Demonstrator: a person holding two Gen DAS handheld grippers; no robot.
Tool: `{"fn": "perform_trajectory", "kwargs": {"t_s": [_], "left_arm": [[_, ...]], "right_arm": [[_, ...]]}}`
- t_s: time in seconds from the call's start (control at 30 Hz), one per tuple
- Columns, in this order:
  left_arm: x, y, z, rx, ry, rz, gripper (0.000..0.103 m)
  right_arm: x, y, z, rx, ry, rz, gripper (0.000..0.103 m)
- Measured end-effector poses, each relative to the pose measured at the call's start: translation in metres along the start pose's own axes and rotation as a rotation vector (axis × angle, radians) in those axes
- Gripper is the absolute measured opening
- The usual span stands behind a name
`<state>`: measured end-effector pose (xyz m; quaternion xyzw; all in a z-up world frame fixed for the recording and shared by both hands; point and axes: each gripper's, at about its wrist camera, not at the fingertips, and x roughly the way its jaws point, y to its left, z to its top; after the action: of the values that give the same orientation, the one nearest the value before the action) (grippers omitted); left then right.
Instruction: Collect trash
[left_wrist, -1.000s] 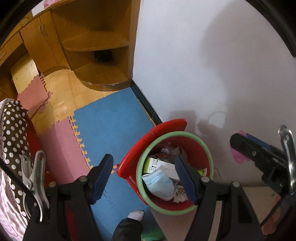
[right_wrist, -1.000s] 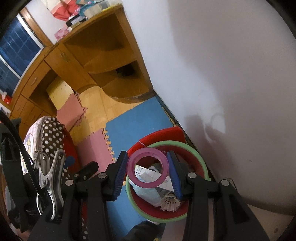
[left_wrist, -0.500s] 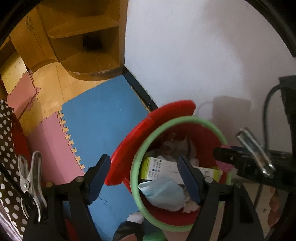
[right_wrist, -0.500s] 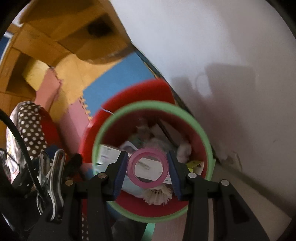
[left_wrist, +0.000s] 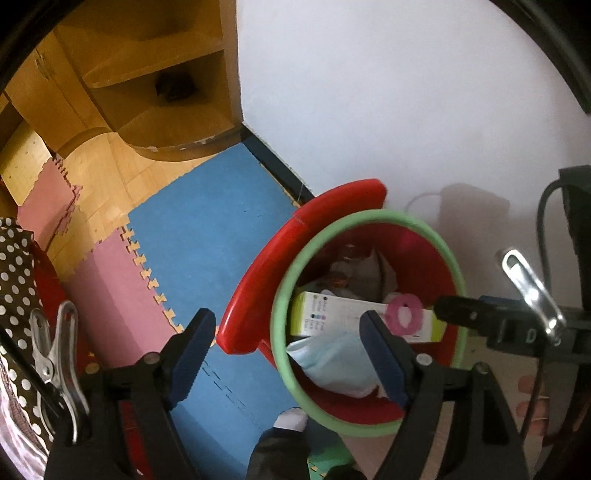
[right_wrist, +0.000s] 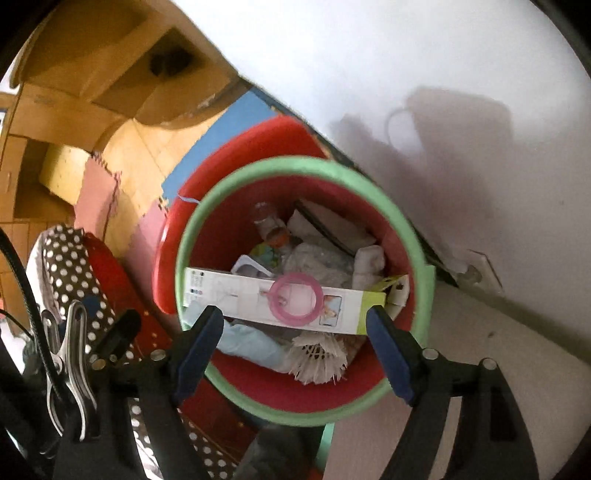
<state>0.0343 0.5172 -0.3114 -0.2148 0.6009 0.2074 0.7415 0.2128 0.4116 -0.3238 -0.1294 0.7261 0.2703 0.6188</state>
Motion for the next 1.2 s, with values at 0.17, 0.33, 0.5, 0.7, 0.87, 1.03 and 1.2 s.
{"fn": "perform_trajectory", "kwargs": {"t_s": [0.17,0.33,0.5,0.7,0.87,1.03,1.2], "left_arm": [[-0.049,-0.015,0.005,0.037,-0.013,-0.007,0.084],[-0.13,-0.035,0.006,0.089,-0.05,-0.013,0.084],[-0.219,-0.055,0.002,0.15,-0.111,-0.004,0.084],[-0.305,-0.078,-0.027,0.198,-0.209,-0.023,0.084],[-0.319,-0.084,-0.043,0.18,-0.26,-0.03,0.085],[-0.297,-0.093,-0.055,0.221,-0.219,-0.027,0.085],[-0.285,-0.098,-0.064,0.239,-0.189,-0.034,0.085]], "right_arm": [[-0.07,0.018,-0.016,-0.012,-0.106,-0.017,0.081],[-0.152,0.038,-0.048,-0.044,-0.196,-0.014,0.081],[-0.241,0.039,-0.099,0.008,-0.304,0.035,0.081],[-0.325,0.031,-0.172,0.032,-0.459,0.012,0.081],[-0.332,0.015,-0.22,0.084,-0.514,-0.011,0.081],[-0.314,-0.006,-0.218,0.136,-0.467,0.006,0.081],[-0.305,-0.005,-0.219,0.1,-0.446,0.004,0.081]]}}
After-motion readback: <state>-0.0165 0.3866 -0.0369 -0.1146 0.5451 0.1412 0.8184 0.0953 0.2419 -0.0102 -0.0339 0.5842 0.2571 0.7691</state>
